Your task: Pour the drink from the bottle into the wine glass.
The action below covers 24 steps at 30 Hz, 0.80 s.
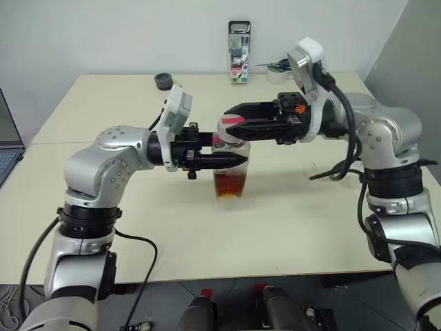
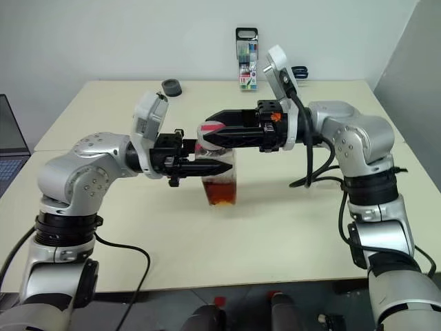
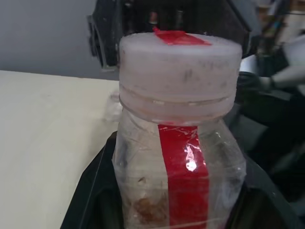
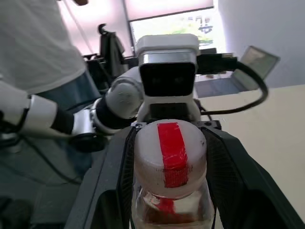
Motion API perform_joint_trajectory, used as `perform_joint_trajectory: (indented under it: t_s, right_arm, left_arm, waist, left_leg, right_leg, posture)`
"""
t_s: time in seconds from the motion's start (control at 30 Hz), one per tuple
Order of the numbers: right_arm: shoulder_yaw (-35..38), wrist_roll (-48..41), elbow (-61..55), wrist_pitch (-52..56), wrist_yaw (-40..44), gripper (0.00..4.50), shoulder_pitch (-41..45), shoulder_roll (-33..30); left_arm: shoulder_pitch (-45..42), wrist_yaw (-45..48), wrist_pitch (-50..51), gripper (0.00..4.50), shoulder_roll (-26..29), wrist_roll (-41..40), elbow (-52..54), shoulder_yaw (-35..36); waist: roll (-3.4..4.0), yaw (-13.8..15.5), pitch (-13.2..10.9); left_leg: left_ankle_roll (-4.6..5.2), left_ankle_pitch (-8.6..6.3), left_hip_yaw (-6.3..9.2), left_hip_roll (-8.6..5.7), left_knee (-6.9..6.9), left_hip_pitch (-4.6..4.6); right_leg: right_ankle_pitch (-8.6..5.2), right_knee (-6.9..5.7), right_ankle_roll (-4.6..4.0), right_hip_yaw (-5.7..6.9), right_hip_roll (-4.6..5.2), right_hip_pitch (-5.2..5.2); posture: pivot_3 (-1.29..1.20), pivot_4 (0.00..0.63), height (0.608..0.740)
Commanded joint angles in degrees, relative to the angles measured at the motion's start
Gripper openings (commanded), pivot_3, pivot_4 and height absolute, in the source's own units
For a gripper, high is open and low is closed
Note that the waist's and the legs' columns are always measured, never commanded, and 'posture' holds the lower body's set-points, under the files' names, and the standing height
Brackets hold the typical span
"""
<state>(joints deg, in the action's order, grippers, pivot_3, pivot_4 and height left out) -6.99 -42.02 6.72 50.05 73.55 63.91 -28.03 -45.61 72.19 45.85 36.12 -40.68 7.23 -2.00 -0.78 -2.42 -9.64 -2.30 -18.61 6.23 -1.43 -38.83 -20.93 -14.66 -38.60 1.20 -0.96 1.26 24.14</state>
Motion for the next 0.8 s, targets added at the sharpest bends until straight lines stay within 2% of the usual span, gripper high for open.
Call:
perform_joint_trajectory:
  t_s: [0.03,0.1,0.2,0.3,0.47,0.73,0.8]
  right_arm:
    - [-0.8,2.31,0.07,-1.07,-0.55,1.83,1.55,0.19]
    - [0.93,2.83,-1.02,-0.33,-3.32,1.83,0.29,-0.62]
    - [7.86,0.12,-8.11,4.71,-12.04,1.83,-5.64,-2.69]
    - [14.31,-2.3,-18.54,9.07,-22.41,2.8,-12.79,-2.9]
    - [16.81,-3.08,-29.45,10.79,-35.31,4.45,-18.59,0.01]
    - [15.28,-0.68,-31.64,7.71,-46.87,4.45,-17.64,6.68]
    - [12.44,1.35,-33.06,5.41,-48.18,4.45,-18.11,8.09]
  left_arm:
    - [-4.06,1.57,-0.79,1.91,-2.34,-2.57,1.53,-0.77]
    - [-4.32,0.26,-2.13,1.91,-3.28,-1.05,0.28,-0.24]
    - [-3.33,-2.59,-5.51,1.91,-4.33,2.14,-1.15,0.78]
    - [-1.55,-5.85,-8.6,1.91,-5.43,4.86,-1.11,1.33]
    - [0.16,-12.03,-11.73,1.91,-8.33,6.98,-1.62,1.8]
    - [0.18,-15.42,-15.14,1.91,-10.46,9.5,-3.16,1.07]
    - [0.18,-16.23,-17.13,1.91,-10.73,11.24,-4.45,0.51]
  waist:
    - [0.0,0.24,0.0]
    - [0.0,0.4,-0.01]
    - [0.0,0.68,0.0]
    - [0.0,0.81,-0.01]
    - [0.03,0.64,-0.03]
    - [0.03,0.61,-0.02]
    - [0.03,0.61,-0.02]
  left_leg:
    - [-0.01,0.0,0.0,-0.01,-0.02,0.0]
    - [-0.18,0.1,-0.01,-0.02,-0.03,-0.02]
    - [-0.2,0.11,0.03,0.01,-0.02,-0.06]
    - [-0.21,0.11,0.04,-0.01,-0.04,-0.16]
    - [-0.22,0.11,-0.03,-0.04,-0.06,-0.27]
    - [-0.21,0.11,-0.1,-0.04,-0.06,-0.16]
    - [-0.21,0.11,-0.1,-0.05,-0.07,-0.16]
  right_leg:
    - [0.0,0.0,0.0,0.0,0.0,0.0]
    - [0.0,0.0,0.0,-0.02,0.06,0.01]
    - [0.0,0.03,0.0,-0.01,0.22,0.04]
    - [0.0,0.02,0.0,-0.04,0.32,0.14]
    - [0.01,-0.07,-0.01,-0.08,0.34,0.3]
    - [0.0,-0.22,-0.01,-0.11,0.3,0.26]
    - [0.0,-0.21,-0.01,-0.1,0.3,0.26]
  posture:
    - [0.0,0.15,0.74]
    - [0.0,0.15,0.74]
    - [0.0,0.15,0.74]
    - [0.0,0.15,0.74]
    - [0.0,0.15,0.74]
    - [0.0,0.15,0.74]
    - [0.0,0.15,0.74]
